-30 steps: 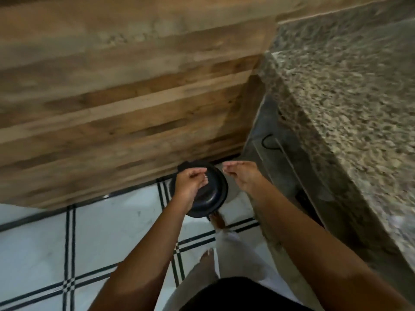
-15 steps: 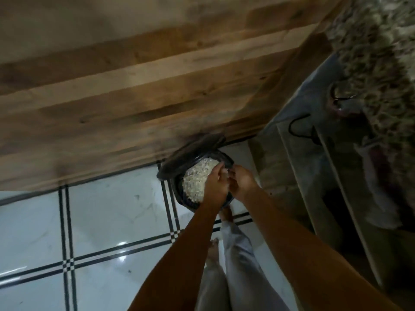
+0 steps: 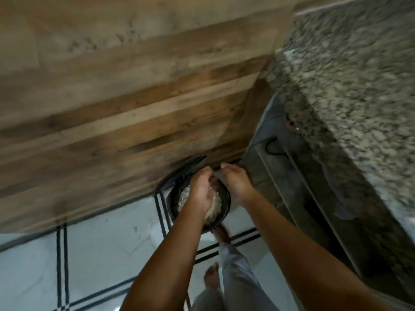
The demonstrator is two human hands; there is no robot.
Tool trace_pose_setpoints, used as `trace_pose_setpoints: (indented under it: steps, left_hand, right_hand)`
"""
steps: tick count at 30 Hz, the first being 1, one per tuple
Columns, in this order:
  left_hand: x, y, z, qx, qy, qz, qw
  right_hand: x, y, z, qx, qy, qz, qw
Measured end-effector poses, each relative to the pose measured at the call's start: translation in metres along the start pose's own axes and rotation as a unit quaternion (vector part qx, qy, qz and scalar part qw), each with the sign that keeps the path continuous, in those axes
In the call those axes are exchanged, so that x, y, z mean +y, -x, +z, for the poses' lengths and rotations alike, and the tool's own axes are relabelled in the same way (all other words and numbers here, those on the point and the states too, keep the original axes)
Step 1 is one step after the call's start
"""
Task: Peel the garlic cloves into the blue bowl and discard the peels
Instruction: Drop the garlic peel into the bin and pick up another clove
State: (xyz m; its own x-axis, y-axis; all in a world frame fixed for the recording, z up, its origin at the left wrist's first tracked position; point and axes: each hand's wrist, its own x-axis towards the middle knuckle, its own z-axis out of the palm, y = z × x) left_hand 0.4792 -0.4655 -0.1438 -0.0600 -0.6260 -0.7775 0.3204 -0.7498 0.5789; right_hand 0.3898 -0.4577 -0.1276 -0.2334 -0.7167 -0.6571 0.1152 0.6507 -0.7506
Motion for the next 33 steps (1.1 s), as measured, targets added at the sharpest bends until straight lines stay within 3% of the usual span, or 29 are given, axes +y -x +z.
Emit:
trace_pose_setpoints:
  steps: [6,11,17,21,26,30,33]
  left_hand:
    - [-0.006,0.078,0.066,-0.120,-0.088,0.103,0.983]
    - [-0.052,0.167,0.167,-0.290,-0.172,0.120,0.934]
    - [-0.157,0.262,0.269,-0.450,-0.256,0.080,0.852]
    - [-0.240,0.312,0.314,-0.491,-0.300,0.053,0.816]
    - [-0.339,0.366,0.353,-0.502,-0.350,0.030,0.791]
    - [-0.383,0.394,0.371,-0.475,-0.364,0.008,0.801]
    - [-0.398,0.398,0.377,-0.456,-0.376,0.011,0.806]
  right_hand:
    - [-0.023,0.093,-0.099,0.080,-0.221,-0.058,0.970]
    - [-0.013,0.191,-0.213,0.199,-0.366,-0.138,0.899]
    - [0.049,0.296,-0.341,0.333,-0.414,-0.188,0.826]
    - [0.098,0.357,-0.413,0.414,-0.439,-0.191,0.774]
    - [0.174,0.406,-0.500,0.511,-0.386,-0.151,0.753]
    - [0.226,0.411,-0.560,0.590,-0.244,-0.062,0.768]
    - [0.244,0.409,-0.581,0.605,-0.125,-0.025,0.786]
